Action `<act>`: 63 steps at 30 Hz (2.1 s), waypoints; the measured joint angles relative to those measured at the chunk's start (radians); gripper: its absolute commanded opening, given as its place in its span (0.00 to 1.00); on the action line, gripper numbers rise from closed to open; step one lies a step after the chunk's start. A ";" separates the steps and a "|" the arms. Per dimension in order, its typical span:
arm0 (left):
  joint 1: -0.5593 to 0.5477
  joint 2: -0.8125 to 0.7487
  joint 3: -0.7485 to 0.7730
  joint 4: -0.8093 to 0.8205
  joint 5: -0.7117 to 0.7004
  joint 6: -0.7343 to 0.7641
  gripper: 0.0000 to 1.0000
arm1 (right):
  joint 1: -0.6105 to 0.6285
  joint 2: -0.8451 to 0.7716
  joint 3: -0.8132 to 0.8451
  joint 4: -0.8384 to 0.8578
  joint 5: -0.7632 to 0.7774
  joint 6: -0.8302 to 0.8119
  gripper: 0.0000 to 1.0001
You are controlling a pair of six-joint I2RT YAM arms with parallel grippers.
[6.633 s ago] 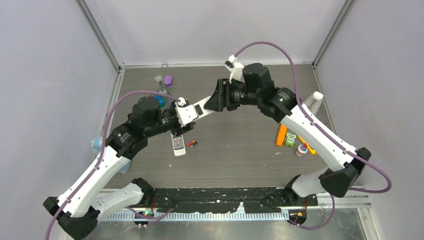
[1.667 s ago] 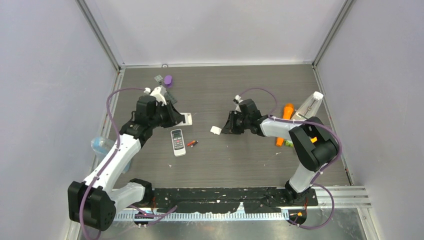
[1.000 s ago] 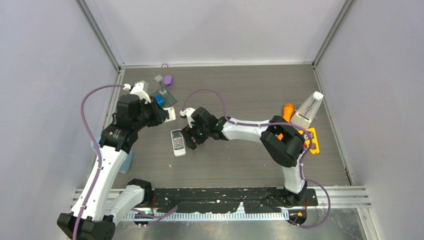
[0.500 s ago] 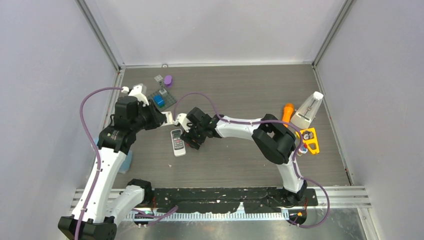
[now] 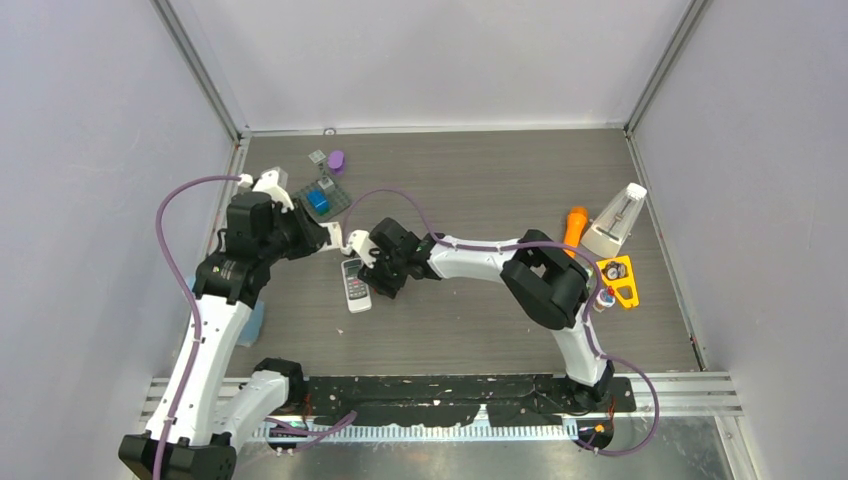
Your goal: Load the batteries into the remote control
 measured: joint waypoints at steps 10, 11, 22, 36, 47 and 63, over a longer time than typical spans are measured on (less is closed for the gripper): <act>0.005 -0.019 0.000 0.010 -0.122 -0.049 0.00 | 0.045 0.001 -0.021 0.055 -0.011 -0.032 0.07; 0.005 -0.023 0.000 0.008 -0.134 -0.050 0.00 | 0.046 0.000 -0.025 0.062 -0.004 -0.031 0.06; 0.005 -0.047 0.000 -0.001 -0.192 -0.066 0.00 | 0.041 -0.053 -0.089 0.067 0.055 0.027 0.05; 0.006 -0.082 -0.145 0.314 0.361 -0.074 0.00 | -0.259 -0.591 -0.371 0.198 -0.111 0.581 0.05; 0.006 -0.093 -0.190 0.694 0.650 -0.333 0.00 | -0.294 -0.887 -0.438 0.499 -0.185 1.098 0.05; 0.006 -0.068 -0.270 1.011 0.694 -0.695 0.00 | -0.215 -0.886 -0.371 0.516 -0.130 1.158 0.05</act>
